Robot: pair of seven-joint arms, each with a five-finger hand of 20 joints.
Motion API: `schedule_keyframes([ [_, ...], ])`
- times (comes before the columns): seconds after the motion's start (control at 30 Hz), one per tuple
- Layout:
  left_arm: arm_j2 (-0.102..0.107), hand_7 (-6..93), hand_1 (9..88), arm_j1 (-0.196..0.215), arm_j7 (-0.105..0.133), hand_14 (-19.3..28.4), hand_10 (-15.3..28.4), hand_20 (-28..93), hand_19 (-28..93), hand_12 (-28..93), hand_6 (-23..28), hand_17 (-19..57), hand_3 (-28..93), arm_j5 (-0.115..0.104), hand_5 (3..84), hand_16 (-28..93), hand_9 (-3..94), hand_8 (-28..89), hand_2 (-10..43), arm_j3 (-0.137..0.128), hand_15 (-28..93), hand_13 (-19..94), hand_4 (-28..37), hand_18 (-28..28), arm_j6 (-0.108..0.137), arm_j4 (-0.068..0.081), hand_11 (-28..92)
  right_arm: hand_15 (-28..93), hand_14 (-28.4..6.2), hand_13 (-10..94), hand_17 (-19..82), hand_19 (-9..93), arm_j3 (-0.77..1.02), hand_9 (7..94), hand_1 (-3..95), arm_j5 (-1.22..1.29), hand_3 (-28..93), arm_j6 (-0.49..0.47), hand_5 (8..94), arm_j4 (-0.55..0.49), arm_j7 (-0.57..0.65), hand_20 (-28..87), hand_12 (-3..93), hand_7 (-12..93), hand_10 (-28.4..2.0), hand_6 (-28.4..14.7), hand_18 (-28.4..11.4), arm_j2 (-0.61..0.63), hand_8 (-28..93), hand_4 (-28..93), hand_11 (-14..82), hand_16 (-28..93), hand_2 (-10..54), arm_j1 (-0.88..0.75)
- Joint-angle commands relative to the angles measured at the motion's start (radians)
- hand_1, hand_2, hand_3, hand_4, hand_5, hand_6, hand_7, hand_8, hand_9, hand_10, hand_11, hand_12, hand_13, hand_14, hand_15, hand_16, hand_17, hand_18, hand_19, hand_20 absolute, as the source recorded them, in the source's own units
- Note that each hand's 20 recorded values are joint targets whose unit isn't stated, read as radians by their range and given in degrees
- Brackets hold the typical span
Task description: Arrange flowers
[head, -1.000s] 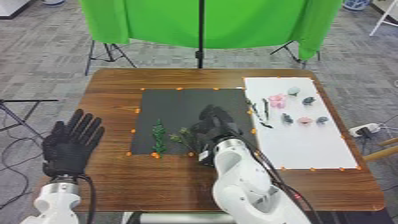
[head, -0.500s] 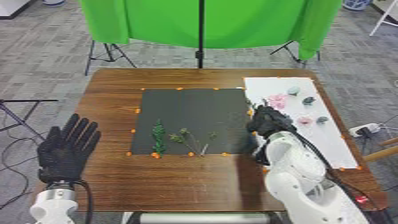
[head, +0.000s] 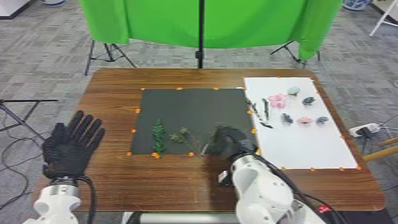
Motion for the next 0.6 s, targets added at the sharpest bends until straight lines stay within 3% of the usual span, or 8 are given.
schedule_keyframes([
  [0.03,0.007,7.5,29.2,0.003,-0.018,15.8,14.9,10,33,8,9.7,-8.4,78,0.000,43.3,-7,36.9,-9,12.4,0.010,30,27,-28.3,14.0,0.011,0.008,18,75,-15.9,65,40,93,-0.044,74.3,45.4,-0.005,80,-0.052,74.8,0.064,-0.012,61,25.7,21,-18.0,-5.6,-26.9,-0.046,0,-28,35.0,27,-9.5,0.047],
  [0.33,0.007,7.6,29.1,-0.004,-0.025,15.9,14.9,10,33,7,9.7,-8.5,78,-0.003,43.4,-7,37.0,-9,12.5,0.018,30,26,-28.3,14.0,0.010,0.009,18,75,-16.0,65,40,93,-0.058,74.2,43.9,-0.037,82,-0.018,73.9,0.095,0.001,61,24.9,17,-18.2,-5.3,-27.0,-0.077,-7,-28,32.9,27,-9.5,0.051],
  [0.6,-0.002,7.5,29.1,0.018,-0.010,15.9,14.9,10,33,7,9.8,-8.5,78,-0.004,43.4,-7,37.0,-9,12.6,0.005,30,27,-28.3,14.0,0.009,0.004,18,75,-16.2,66,40,93,-0.024,75.7,45.2,-0.020,79,0.056,75.9,0.017,0.015,61,24.2,21,-18.5,-6.1,-27.4,-0.035,1,-28,33.8,27,-9.5,0.032],
])
